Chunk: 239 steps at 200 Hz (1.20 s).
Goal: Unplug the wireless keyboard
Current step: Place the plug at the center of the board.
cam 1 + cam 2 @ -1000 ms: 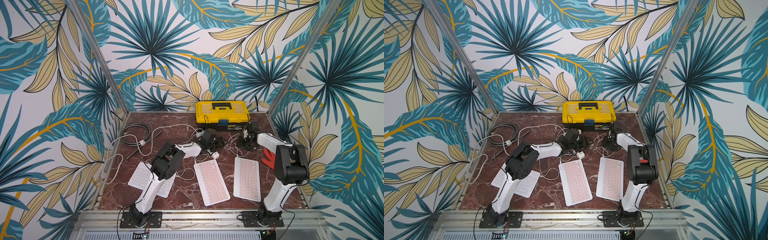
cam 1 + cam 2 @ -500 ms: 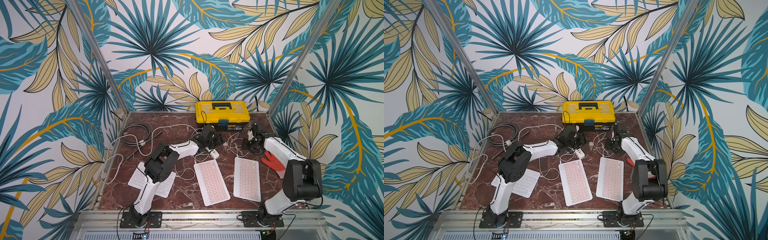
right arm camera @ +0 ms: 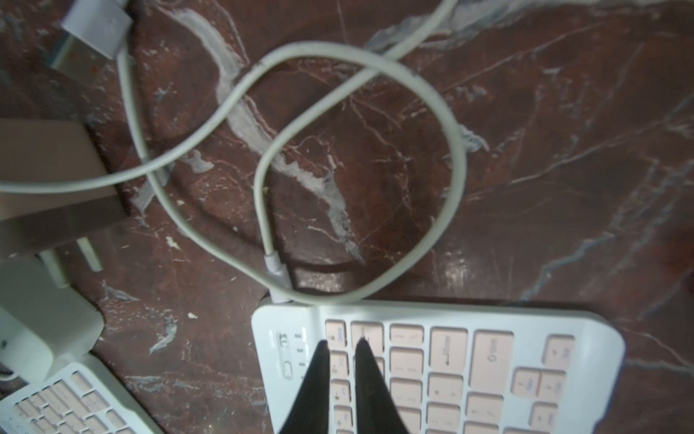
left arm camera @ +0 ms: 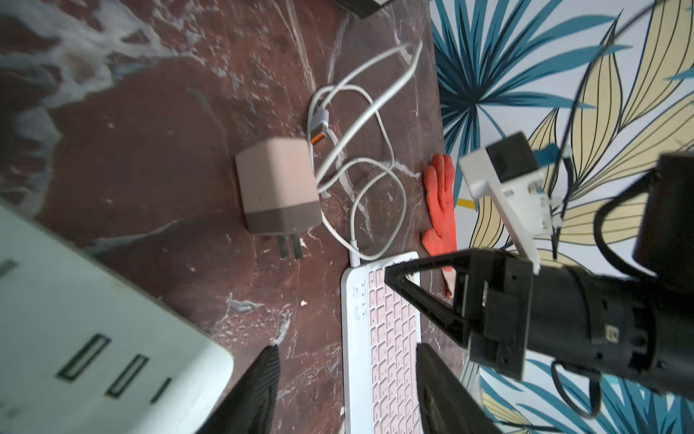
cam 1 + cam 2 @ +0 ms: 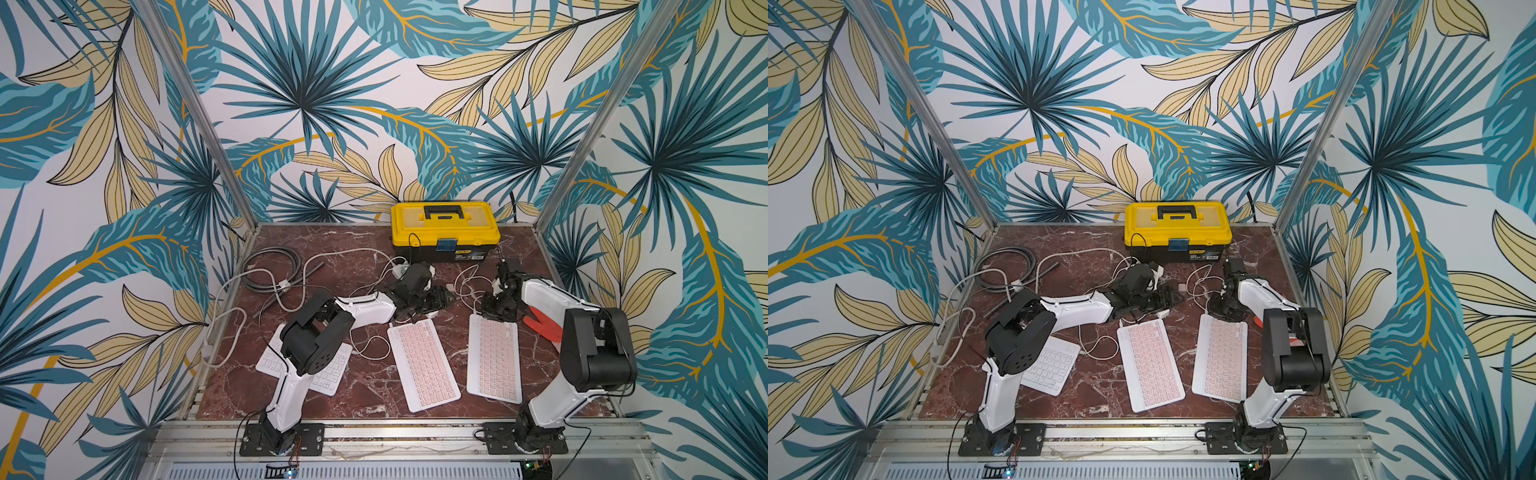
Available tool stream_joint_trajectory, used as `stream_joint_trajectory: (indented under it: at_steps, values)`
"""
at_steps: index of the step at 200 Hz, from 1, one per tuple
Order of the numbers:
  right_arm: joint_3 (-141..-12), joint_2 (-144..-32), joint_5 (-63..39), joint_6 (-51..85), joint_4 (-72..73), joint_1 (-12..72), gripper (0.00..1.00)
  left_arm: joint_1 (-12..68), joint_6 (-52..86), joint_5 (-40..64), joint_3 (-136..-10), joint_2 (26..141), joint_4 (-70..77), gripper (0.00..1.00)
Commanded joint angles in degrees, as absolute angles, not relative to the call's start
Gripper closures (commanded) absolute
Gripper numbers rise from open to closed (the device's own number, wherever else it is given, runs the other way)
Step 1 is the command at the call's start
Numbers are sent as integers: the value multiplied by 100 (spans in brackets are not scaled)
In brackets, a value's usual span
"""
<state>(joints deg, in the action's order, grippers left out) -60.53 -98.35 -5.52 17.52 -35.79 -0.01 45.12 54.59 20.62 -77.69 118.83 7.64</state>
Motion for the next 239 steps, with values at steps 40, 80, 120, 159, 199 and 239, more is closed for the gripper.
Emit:
stream_joint_trajectory:
  at_steps: [40,80,120,159,199,239]
  values:
    - [-6518,-10394,-319,1638,-3469,-17,84,4656,4896,2467,-7497,11645,792,44]
    - [-6768,-10749,-432,1639,-3462,-15,83,4653,4849,2550,-7369,11660,800,44]
    - [-6696,-10563,-523,1705,-3537,18,72,4651,4833,2584,-7350,11669,801,44]
    - [-6405,-10039,-507,1860,-3586,147,70,4655,4769,2608,-7341,11681,800,44]
    - [-6374,-9916,-496,1967,-3612,383,70,4659,4642,2626,-7312,11671,800,44]
    - [-6473,-10219,-236,1956,-3708,477,71,4658,4563,2612,-7270,11621,801,44]
